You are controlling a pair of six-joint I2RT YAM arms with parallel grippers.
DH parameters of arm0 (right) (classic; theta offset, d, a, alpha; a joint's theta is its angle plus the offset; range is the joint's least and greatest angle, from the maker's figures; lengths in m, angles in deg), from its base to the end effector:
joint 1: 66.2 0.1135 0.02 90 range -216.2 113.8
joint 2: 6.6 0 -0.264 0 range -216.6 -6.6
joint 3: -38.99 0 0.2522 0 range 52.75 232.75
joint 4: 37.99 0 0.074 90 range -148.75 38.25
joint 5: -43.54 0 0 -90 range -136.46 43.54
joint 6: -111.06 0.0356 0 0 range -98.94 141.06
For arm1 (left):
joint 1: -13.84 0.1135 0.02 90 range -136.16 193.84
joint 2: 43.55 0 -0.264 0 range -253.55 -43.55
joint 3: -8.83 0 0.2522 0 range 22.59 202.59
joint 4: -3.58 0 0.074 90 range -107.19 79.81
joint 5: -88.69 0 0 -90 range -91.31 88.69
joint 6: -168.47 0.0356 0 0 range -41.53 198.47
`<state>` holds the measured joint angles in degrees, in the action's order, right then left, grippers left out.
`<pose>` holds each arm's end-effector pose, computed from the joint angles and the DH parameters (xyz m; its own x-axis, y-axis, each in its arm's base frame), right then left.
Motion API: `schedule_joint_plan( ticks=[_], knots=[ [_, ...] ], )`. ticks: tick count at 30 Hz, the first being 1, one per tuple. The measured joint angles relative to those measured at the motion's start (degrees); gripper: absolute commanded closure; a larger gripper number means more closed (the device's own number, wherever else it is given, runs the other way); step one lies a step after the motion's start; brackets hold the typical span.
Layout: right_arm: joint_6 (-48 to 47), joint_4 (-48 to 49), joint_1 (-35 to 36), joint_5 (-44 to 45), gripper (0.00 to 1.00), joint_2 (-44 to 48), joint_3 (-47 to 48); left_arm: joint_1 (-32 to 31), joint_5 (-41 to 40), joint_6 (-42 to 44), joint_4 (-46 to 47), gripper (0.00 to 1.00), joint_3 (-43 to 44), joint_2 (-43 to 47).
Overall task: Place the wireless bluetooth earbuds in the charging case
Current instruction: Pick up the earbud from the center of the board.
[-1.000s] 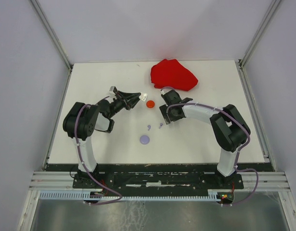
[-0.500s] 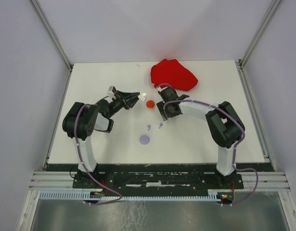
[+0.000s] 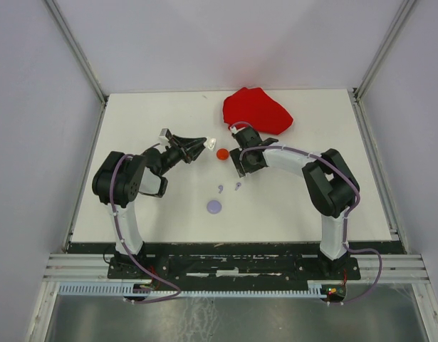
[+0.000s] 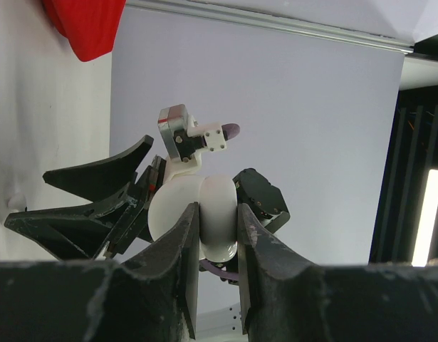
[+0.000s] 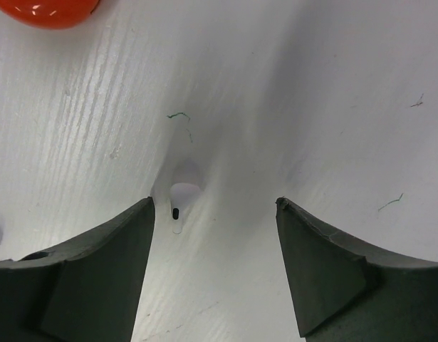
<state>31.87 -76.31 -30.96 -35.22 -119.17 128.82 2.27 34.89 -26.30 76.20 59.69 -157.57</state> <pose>0.3361 0.2290 0.1645 -0.7938 -0.3355 -0.5073 -0.3462 0.9350 -0.0768 0.3315 -0.0893 0.1465 -0.7494 -0.6431 0.1576 -0.0311 -0.2036 -0.9786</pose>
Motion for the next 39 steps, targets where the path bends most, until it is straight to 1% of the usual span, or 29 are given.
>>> schedule_joint_plan(
  ticks=[5, 11, 14, 19, 22, 27, 35, 39],
  knots=[
    [1.95, -0.98, 0.02, -2.21, 0.27, 0.00, 0.44, 0.00, 0.02, 0.00, 0.09, 0.97, 0.00, 0.00],
    [4.22, -1.86, 0.28, -3.85, 0.34, -0.15, 1.95, 0.00, 0.00, 0.00, 0.20, 0.97, -0.24, 0.00],
    [5.11, -2.21, 0.37, -4.31, 0.38, -0.81, 2.99, 0.07, 0.00, -0.02, 0.24, 0.97, -0.55, 0.00],
    [6.21, -3.54, 0.37, -4.76, 0.46, -2.08, 4.50, 0.24, 0.00, -0.02, 0.26, 0.97, -0.74, 0.00],
    [6.60, -4.00, 0.37, -4.74, 0.49, -2.69, 4.98, 0.26, 0.00, -0.02, 0.26, 0.97, -0.74, 0.00],
    [6.99, -5.05, 0.37, -4.70, 0.53, -3.17, 5.49, 0.26, 0.00, -0.04, 0.26, 0.97, -0.74, 0.00],
    [7.28, -5.11, 0.35, -4.59, 0.54, -4.28, 6.23, 0.26, 0.00, -0.04, 0.26, 0.97, -0.74, 0.00],
    [7.41, -5.14, 0.24, -4.57, 0.56, -4.39, 6.34, 0.26, 0.00, -0.04, 0.28, 0.97, -0.74, 0.00]
  ],
)
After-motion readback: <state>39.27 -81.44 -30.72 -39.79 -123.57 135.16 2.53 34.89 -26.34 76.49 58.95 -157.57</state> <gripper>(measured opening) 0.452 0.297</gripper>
